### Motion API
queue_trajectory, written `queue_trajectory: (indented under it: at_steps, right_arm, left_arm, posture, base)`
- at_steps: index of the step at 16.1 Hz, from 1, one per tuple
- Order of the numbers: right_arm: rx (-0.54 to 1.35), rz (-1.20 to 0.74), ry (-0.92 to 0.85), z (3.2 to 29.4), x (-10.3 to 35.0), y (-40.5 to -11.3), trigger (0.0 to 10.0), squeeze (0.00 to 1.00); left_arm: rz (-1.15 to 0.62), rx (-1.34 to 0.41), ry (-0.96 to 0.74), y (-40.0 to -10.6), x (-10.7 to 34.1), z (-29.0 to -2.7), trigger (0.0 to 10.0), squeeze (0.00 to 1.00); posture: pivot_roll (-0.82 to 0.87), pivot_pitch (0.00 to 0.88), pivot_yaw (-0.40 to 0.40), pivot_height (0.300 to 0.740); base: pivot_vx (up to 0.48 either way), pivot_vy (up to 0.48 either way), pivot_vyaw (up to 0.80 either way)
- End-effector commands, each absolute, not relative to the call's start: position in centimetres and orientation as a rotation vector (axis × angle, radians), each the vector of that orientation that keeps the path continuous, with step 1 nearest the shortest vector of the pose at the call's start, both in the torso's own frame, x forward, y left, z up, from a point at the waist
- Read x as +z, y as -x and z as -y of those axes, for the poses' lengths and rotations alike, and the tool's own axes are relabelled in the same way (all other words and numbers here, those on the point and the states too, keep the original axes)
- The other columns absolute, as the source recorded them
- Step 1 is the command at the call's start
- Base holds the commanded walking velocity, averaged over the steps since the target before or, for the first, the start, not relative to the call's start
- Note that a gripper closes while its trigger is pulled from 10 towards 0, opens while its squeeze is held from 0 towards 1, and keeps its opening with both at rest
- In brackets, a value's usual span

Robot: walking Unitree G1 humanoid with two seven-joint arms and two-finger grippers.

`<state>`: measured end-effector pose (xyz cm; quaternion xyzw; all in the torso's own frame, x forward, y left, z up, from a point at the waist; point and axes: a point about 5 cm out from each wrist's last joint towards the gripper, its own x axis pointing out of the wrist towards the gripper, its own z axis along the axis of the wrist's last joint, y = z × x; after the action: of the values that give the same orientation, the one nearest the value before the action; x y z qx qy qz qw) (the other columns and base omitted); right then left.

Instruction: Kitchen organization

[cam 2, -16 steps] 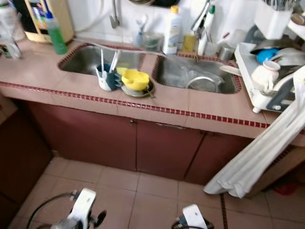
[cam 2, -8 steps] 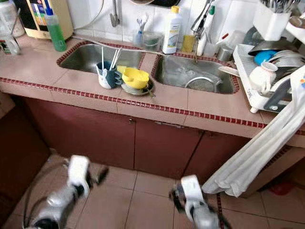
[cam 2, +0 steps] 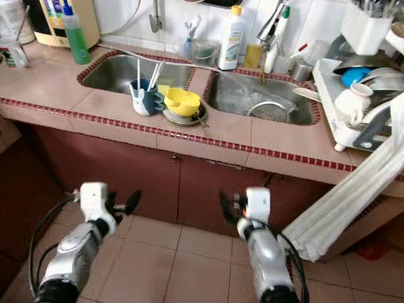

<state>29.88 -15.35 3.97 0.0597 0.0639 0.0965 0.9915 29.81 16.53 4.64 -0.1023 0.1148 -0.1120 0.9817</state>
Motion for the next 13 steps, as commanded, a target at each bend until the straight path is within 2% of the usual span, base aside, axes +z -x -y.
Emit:
queue_trajectory:
  at_steps: [1, 4, 8, 10, 13]
  right_arm:
    - [0.203, -0.086, -0.099, 15.3, 5.1, -30.2, 10.0, 0.00]
    - [0.177, 0.045, -0.086, 15.6, 8.4, -30.7, 10.0, 0.00]
    - [0.250, 0.179, 0.037, 14.6, 11.5, -30.4, 10.0, 0.00]
    - [0.253, 0.198, 0.041, 14.3, 12.2, -30.2, 10.0, 0.00]
    - [0.299, 0.199, 0.085, 14.2, 12.6, -29.9, 10.0, 0.00]
  left_arm:
    - [-0.138, -0.246, 0.134, -30.2, 6.4, -16.4, 10.0, 0.00]
    - [-0.034, -0.246, 0.147, -29.8, 9.4, -16.3, 10.0, 0.00]
    - [0.080, -0.256, 0.083, -29.4, 12.4, -15.8, 10.0, 0.00]
    - [0.086, -0.259, 0.050, -29.0, 12.8, -15.4, 10.0, 0.00]
    - [0.055, -0.366, 0.072, -29.3, 12.9, -14.0, 10.0, 0.00]
  posture:
    - [-0.04, 0.000, -0.076, 0.740]
    - [-0.04, 0.000, -0.073, 0.740]
    - [-0.04, 0.000, -0.081, 0.740]
    - [-0.03, 0.000, -0.095, 0.740]
    - [-0.03, 0.000, -0.099, 0.740]
  base:
    - [0.000, 0.000, 0.00]
    - [0.000, 0.000, 0.00]
    - [0.000, 0.000, 0.00]
    - [0.000, 0.000, 0.00]
    - [0.000, 0.000, 0.00]
